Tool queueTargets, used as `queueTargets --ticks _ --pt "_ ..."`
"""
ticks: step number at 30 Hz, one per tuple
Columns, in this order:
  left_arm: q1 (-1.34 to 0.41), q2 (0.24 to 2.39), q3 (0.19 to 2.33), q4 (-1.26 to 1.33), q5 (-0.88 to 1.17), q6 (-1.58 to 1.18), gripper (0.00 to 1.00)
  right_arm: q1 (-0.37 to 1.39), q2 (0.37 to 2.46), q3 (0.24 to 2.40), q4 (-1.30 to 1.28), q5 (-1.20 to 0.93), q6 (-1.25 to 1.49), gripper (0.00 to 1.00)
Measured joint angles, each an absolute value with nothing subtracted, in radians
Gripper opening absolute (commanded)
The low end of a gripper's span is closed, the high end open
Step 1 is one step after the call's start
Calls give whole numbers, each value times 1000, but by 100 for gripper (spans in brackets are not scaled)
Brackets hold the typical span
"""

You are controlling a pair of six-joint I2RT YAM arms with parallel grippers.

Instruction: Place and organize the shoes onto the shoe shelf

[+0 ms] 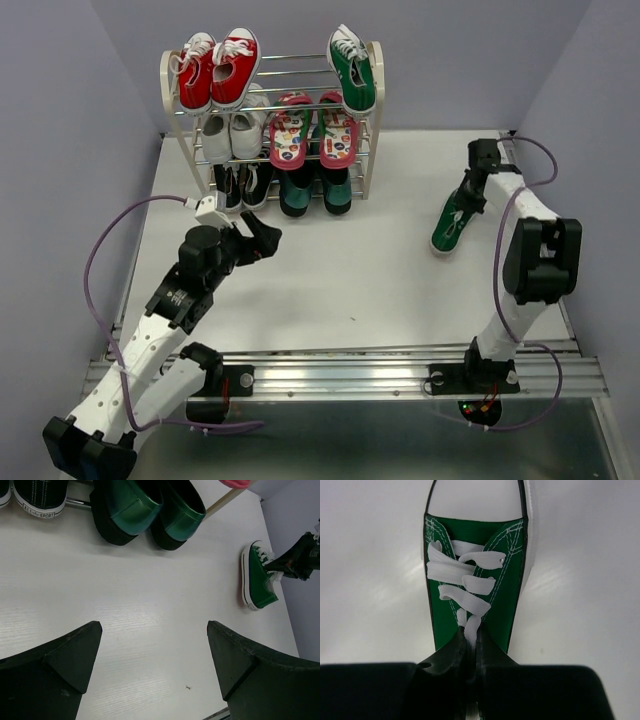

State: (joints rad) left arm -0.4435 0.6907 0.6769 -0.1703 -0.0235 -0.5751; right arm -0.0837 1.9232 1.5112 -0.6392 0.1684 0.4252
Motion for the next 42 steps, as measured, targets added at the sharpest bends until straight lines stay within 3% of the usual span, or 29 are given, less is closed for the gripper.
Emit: queueTargets --ticks 8,17,22,23,25,29,38,42 --pt "-443 765 665 -115 47 -581 99 264 1497 1109 -556 116 539 1" --pt "-443 822 662 -93 80 -595 99 523 1364 879 -390 135 768 3" --pt "-451 852 660 -81 96 -624 99 645 1455 871 -279 154 841 23" --pt "-456 859 659 -78 98 -630 99 659 1470 874 -267 153 846 42" --pt "-478 875 653 -75 99 -643 99 677 1495 879 -248 148 865 67" --pt "-575 920 653 -71 88 -659 99 674 1481 894 -213 162 867 100" --pt "-816 1117 717 -73 46 -693 99 636 1343 916 -225 252 774 100" --pt "-931 1213 788 -73 -2 -726 99 467 1243 899 -232 272 749 100"
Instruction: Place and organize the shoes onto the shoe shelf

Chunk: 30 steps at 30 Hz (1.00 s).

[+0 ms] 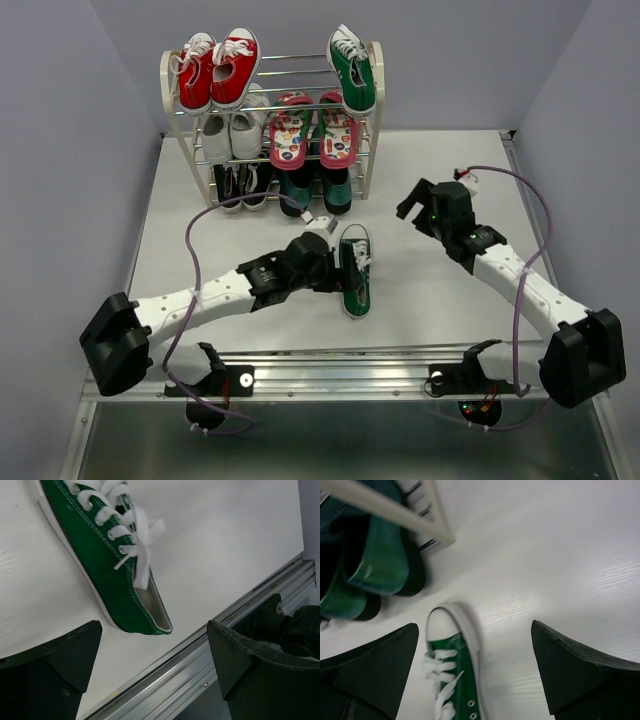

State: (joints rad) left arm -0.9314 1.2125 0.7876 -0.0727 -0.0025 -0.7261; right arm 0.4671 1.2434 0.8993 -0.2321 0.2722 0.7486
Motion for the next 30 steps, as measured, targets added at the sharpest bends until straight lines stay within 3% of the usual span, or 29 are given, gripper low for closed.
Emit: queueTargets --ticks 4,11,30 --pt "-1042 1323 867 -94 -50 -761 99 341 1192 850 -264 332 720 100" --pt "-1122 1541 1013 -238 -146 -798 99 327 1185 814 -313 376 683 100" --pt "-1139 1618 1071 -390 -228 -836 99 315 1224 803 -316 412 651 100"
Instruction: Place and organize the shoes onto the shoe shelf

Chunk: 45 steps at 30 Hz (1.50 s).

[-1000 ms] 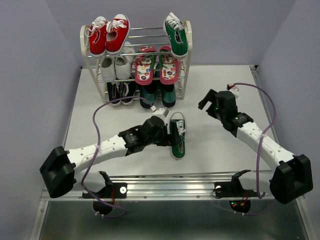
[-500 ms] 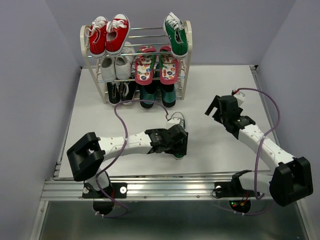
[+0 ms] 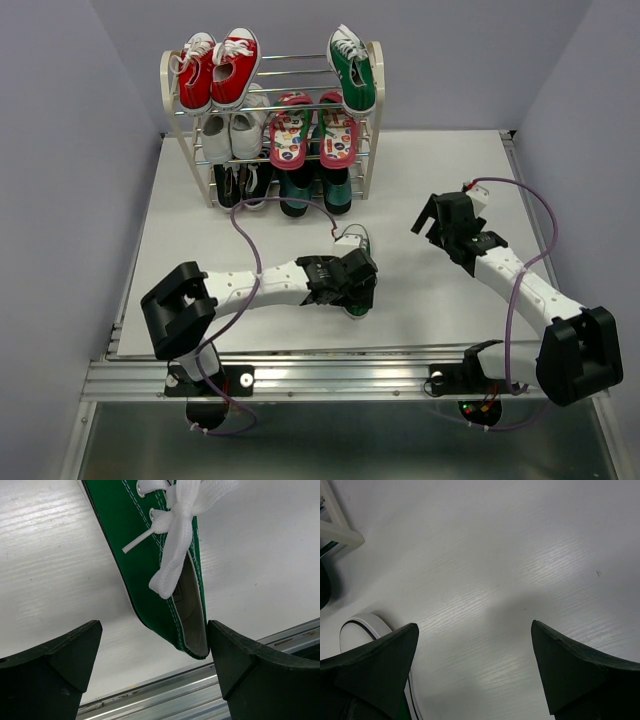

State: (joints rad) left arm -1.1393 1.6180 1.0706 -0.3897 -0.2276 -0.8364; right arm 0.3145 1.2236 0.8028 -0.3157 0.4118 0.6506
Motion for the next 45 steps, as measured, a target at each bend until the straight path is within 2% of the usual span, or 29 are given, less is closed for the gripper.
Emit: queueTargets --ticks 13,28,39,45 --pt "-1138 1549 1085 -417 -273 -840 99 307 1235 803 -316 430 643 100" --pt "-1137 1643 1082 -413 -242 -931 99 307 1269 803 -316 439 635 100" --pt "-1131 1505 1052 -363 -257 -945 99 307 1293 803 -316 439 632 100" --pt "-1118 1521 1052 -368 -267 -973 99 307 1304 803 -316 439 632 100"
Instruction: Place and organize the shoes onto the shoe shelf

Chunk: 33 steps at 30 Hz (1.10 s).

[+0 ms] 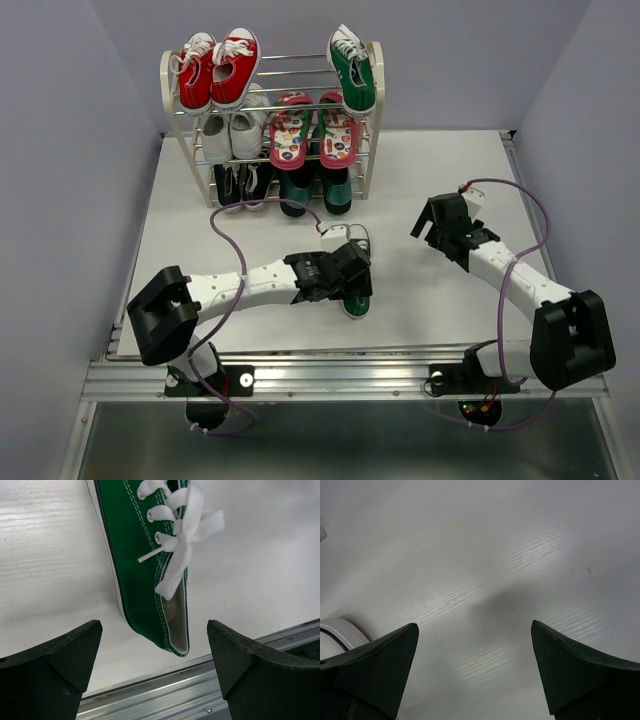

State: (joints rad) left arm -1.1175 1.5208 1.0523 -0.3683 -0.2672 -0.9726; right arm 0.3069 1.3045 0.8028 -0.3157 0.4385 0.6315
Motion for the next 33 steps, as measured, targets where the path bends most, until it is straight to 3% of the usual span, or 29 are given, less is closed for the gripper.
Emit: queueTargets --ticks 23,27,33 --pt "-1103 1620 1022 -413 -239 -1079 95 307 1337 803 -316 439 624 100" --pt "-1108 1623 1026 -414 -235 -1065 86 307 1347 803 -315 439 625 100" --pt "-1125 1651 1065 -425 -233 -1044 59 307 1362 803 -315 440 624 100"
